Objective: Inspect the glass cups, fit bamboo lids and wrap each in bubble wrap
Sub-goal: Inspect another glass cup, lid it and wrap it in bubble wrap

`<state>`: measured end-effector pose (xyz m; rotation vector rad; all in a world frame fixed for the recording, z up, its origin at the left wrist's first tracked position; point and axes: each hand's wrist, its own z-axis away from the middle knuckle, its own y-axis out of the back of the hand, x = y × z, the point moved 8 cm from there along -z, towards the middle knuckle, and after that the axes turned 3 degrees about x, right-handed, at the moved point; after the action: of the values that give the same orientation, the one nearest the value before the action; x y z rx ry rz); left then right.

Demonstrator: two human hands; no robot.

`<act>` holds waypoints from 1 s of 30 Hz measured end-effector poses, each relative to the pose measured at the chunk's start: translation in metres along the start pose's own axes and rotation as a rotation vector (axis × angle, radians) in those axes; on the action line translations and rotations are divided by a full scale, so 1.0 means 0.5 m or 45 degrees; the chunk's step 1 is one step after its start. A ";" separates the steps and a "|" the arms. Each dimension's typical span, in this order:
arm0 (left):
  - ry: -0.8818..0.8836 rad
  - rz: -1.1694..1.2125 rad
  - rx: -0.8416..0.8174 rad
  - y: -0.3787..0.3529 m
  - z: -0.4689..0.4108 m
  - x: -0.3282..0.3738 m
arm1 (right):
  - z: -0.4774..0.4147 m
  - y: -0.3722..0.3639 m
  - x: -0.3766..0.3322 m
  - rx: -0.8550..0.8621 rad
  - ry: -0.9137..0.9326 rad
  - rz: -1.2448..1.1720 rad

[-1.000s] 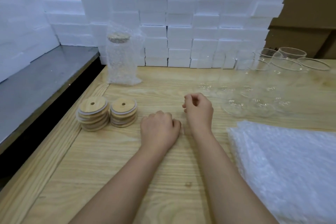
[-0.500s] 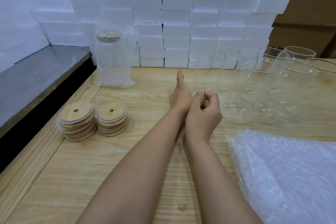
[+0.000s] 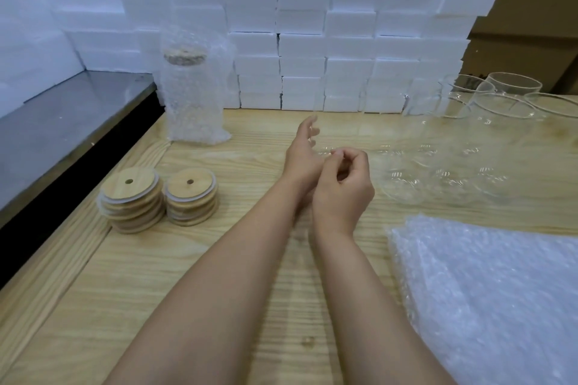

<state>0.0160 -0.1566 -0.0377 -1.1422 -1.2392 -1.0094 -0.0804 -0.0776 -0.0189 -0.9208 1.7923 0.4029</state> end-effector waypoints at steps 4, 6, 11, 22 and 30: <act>-0.168 -0.295 0.027 0.065 0.047 0.005 | 0.009 0.014 -0.013 0.024 0.034 -0.034; -0.207 -0.306 0.044 0.090 0.079 0.011 | 0.013 0.022 -0.016 0.027 0.012 -0.057; -0.238 -0.344 0.109 0.123 0.130 0.007 | 0.037 0.011 0.000 -0.154 -0.129 -0.082; -0.463 -0.329 0.178 0.119 0.137 0.026 | 0.049 -0.015 -0.018 -0.313 -0.129 -0.052; -0.679 -0.394 0.232 0.137 0.130 0.060 | 0.047 -0.044 -0.021 -0.414 -0.095 -0.247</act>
<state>0.0750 -0.0803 -0.0150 -1.1336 -1.9395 -0.8117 -0.0473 -0.0724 -0.0160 -1.2769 1.5785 0.6066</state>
